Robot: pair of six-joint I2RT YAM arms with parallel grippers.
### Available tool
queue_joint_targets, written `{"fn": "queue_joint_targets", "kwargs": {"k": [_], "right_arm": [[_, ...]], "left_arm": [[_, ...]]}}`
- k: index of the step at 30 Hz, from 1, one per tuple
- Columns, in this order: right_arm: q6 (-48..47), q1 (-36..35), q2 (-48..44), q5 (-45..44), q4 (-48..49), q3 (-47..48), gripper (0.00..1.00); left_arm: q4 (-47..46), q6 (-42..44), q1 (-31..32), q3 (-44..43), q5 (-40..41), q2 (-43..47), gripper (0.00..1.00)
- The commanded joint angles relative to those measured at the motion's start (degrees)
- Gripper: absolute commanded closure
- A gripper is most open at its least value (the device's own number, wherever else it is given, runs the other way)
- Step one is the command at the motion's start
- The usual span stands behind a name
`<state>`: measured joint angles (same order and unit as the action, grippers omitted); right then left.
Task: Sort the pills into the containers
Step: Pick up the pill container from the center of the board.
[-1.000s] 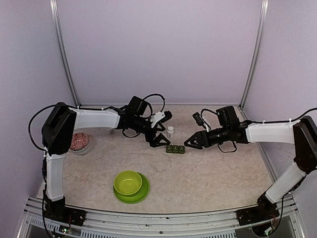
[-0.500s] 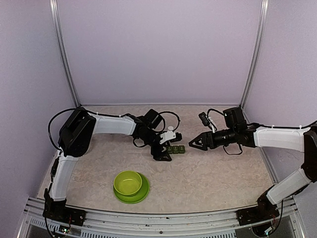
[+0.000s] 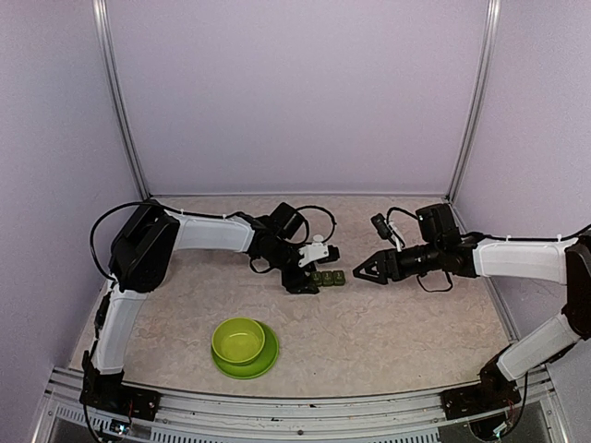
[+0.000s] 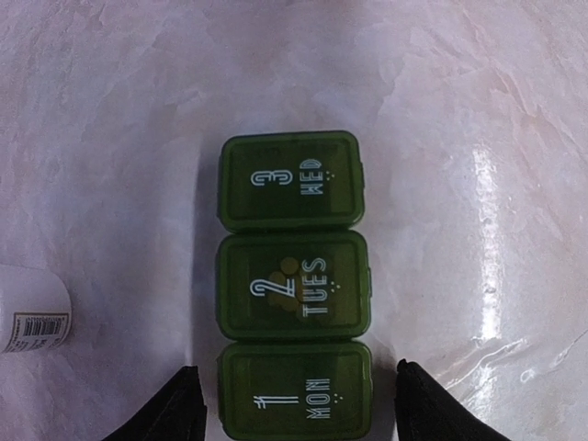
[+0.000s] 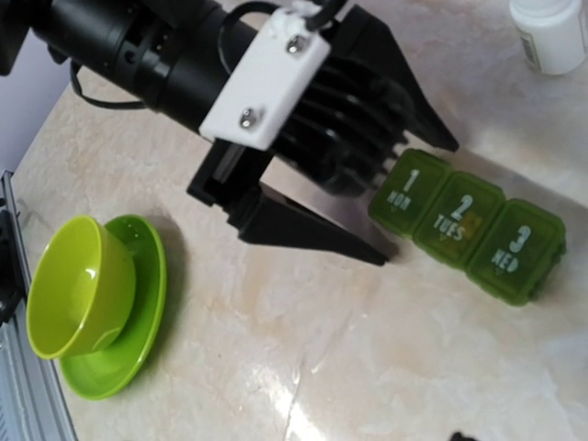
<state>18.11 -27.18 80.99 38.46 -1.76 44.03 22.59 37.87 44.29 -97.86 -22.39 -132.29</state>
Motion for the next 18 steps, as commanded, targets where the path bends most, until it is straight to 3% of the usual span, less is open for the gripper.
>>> {"fn": "queue_joint_targets", "kwargs": {"k": [1,6,18], "right_arm": [[0.39,0.81,-0.86,-0.14,1.23,-0.74,0.30],[0.39,1.07,-0.41,0.10,1.48,-0.87,0.30],[0.95,1.64,0.65,0.70,2.62,-0.96,0.29]], "left_arm": [[-3.41,-0.29,1.28,0.59,2.94,-0.97,0.32],[-3.55,0.25,1.92,0.68,4.70,-1.20,0.36],[-3.48,1.15,2.64,2.72,4.29,0.39,0.62]]}}
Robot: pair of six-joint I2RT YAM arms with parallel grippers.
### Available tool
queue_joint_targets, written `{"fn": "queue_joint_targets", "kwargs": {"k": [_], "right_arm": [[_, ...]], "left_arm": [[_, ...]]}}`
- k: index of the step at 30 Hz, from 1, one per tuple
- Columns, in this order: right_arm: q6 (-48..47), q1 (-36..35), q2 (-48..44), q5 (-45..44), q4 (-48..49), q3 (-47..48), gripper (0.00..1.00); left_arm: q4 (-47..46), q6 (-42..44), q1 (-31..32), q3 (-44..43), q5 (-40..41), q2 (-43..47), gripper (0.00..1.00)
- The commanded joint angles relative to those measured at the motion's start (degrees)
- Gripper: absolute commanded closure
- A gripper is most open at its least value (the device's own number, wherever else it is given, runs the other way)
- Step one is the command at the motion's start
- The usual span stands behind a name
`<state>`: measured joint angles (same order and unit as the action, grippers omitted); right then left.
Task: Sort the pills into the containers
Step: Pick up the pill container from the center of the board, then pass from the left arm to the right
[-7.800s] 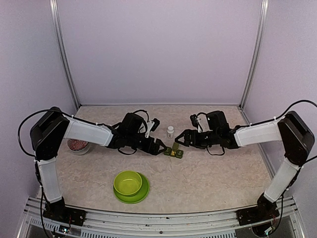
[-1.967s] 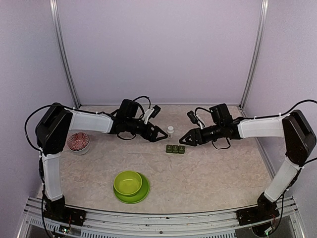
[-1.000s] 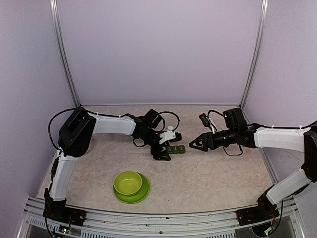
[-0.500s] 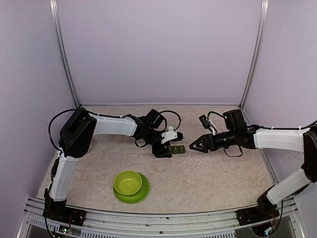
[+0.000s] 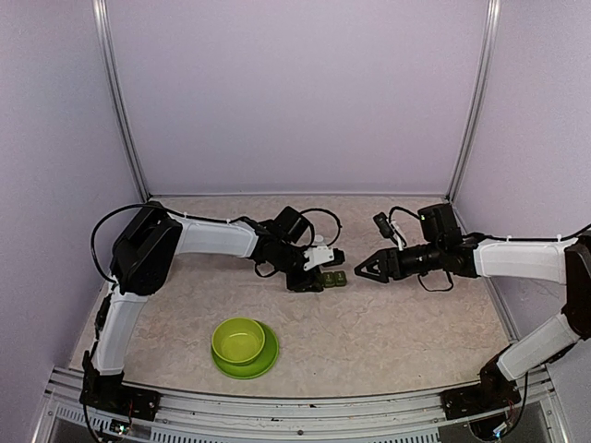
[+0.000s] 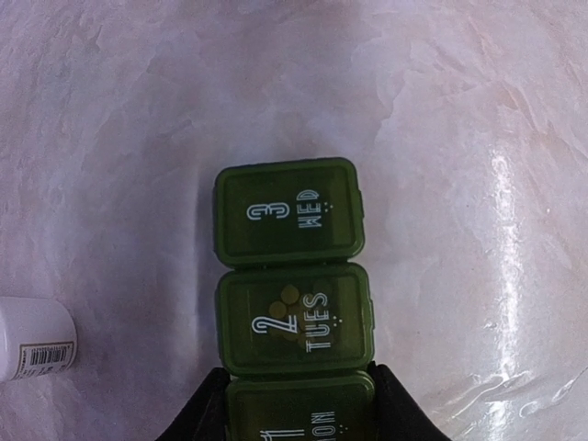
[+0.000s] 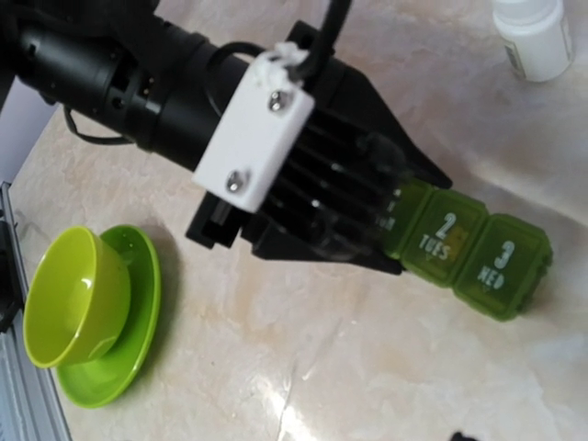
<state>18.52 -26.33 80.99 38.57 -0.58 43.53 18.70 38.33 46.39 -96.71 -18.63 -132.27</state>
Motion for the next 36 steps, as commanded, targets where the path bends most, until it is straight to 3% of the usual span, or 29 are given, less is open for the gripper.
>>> {"fn": "queue_joint_targets", "kwargs": {"k": [1,12,22,28,36], "right_arm": [[0.47,0.83,0.79,0.57,1.43,-0.51,0.29],[6.59,2.49,2.08,1.25,5.16,-3.45,0.24],[17.15,2.94,5.95,9.61,14.60,-5.63,0.24],[23.01,2.84,7.32,14.40,21.86,-6.86,0.25],[24.45,2.13,8.86,16.22,23.31,-7.22,0.28]], "left_arm": [[0.29,0.63,0.54,1.59,0.45,0.61,0.63],[-5.66,-3.83,1.11,6.04,-2.14,7.87,0.66],[-8.14,-4.66,5.17,11.16,-2.21,15.63,0.66],[-7.24,-4.14,7.40,11.99,-1.37,16.95,0.66],[-7.31,-4.31,8.53,12.24,-0.57,17.13,0.66]]}}
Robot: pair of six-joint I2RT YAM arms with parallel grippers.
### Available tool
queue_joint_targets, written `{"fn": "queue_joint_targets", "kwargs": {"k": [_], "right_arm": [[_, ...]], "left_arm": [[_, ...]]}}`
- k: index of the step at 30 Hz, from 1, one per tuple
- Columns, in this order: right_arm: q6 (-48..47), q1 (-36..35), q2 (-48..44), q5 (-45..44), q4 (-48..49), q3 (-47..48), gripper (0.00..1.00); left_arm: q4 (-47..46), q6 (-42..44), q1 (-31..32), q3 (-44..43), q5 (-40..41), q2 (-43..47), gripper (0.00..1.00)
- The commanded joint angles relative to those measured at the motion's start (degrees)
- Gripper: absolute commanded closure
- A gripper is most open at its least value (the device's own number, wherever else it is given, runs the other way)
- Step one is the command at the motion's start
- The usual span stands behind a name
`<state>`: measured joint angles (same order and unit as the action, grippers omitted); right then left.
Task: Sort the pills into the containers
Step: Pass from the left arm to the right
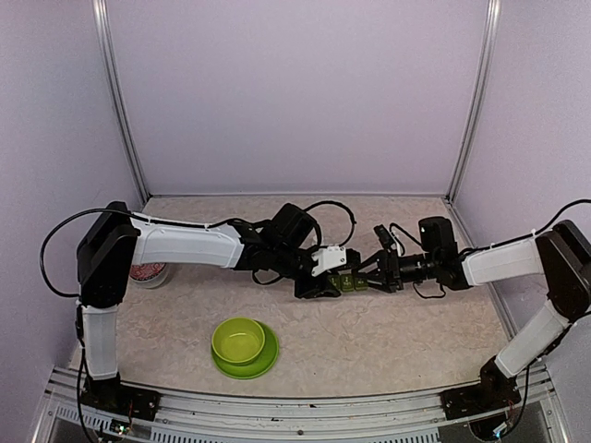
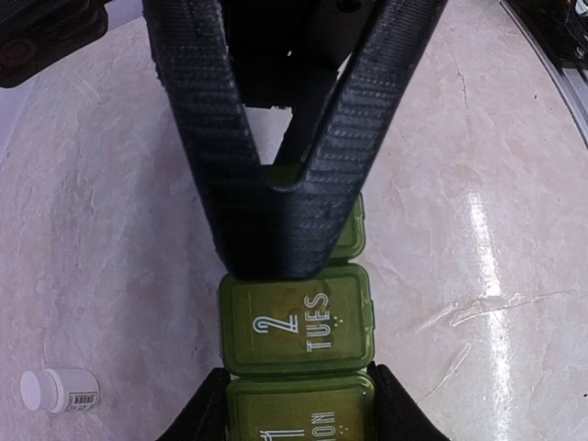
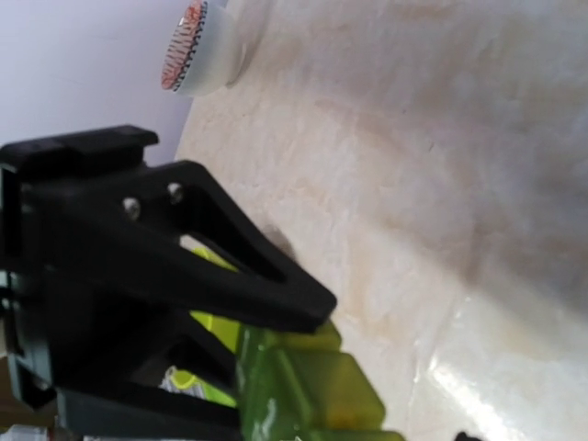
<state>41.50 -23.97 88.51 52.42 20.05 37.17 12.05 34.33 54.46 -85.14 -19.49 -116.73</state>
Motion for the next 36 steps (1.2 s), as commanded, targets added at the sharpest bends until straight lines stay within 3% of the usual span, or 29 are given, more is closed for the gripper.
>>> {"fn": "queue_joint_targets", "kwargs": {"k": [1,12,23,26,31,36], "right_arm": [[1.46,-0.35,1.68,2.45,2.68,-0.83,0.28],[3.67,-1.72,4.76,4.62,6.73,-1.50,0.42],[7.77,-2.01,7.24,6.32,12.41,-2.08,0.81],[8.79,-1.96,7.42,6.61,13.66,-2.46,0.86],[9.54,-1.96,7.49,6.75,14.67,-2.83,0.88],[10.98,-1.97,6.82,6.97,16.12,-3.38,0.88]], "left_arm": [[-0.83,-0.36,0.52,0.68,0.44,1.55,0.66],[-0.81,-0.06,0.91,0.13,0.85,1.17,0.65],[-1.22,0.29,1.18,0.95,1.14,1.23,0.65],[-2.01,0.26,1.25,1.94,1.74,1.69,0.56],[-4.79,-0.15,1.26,4.51,3.67,3.35,0.22],[-10.82,-1.09,1.01,9.61,5.67,7.61,0.02]]}}
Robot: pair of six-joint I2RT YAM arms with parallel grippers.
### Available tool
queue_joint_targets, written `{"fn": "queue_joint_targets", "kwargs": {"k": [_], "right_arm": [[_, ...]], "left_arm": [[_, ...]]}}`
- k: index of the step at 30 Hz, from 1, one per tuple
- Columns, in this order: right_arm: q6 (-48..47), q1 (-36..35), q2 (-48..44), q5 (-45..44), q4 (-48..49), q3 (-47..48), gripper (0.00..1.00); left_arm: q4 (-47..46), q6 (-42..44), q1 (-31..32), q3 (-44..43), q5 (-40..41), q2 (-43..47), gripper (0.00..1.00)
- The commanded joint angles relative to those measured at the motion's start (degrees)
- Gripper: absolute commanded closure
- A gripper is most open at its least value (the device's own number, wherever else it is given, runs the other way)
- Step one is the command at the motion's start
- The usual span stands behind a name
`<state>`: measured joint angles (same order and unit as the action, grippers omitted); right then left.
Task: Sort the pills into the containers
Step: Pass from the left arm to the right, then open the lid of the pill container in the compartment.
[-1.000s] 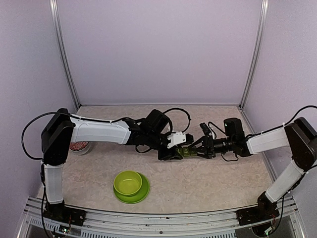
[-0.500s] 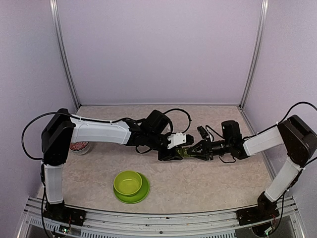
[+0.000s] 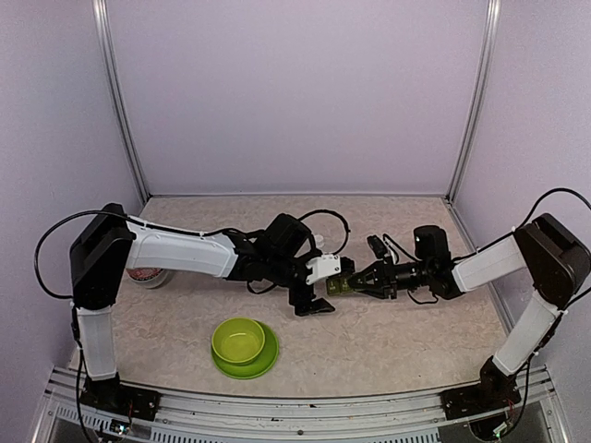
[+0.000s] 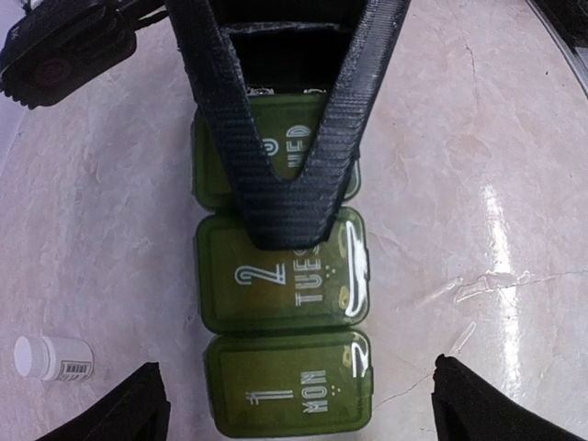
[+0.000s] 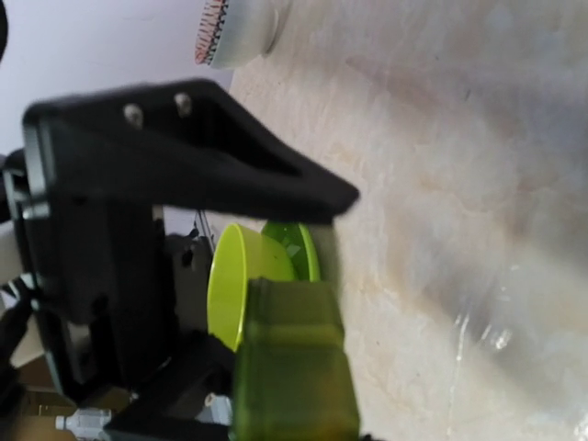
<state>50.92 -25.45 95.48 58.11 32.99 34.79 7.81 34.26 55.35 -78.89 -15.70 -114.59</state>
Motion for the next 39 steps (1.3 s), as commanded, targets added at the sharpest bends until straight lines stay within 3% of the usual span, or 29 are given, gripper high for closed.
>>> {"fn": "queue_joint_targets", "kwargs": {"k": [1,9,23,39], "right_arm": [[2.20,-0.48,-0.37,1.36,3.77,-1.24,0.88],[9.03,-0.78,-5.01,1.66,7.74,-3.32,0.88],[9.42,-1.53,-13.94,-0.83,-0.70,-2.69,0.87],[11.01,-1.79,-14.08,-0.26,0.95,-2.95,0.87]], "left_arm": [[-8.32,-1.21,0.11,4.90,2.32,6.55,0.01],[-22.67,-0.72,1.73,15.51,6.41,12.30,0.01],[-21.59,4.45,5.04,11.04,12.68,10.38,0.14],[-18.51,8.50,6.65,9.47,15.55,9.56,0.39]]}}
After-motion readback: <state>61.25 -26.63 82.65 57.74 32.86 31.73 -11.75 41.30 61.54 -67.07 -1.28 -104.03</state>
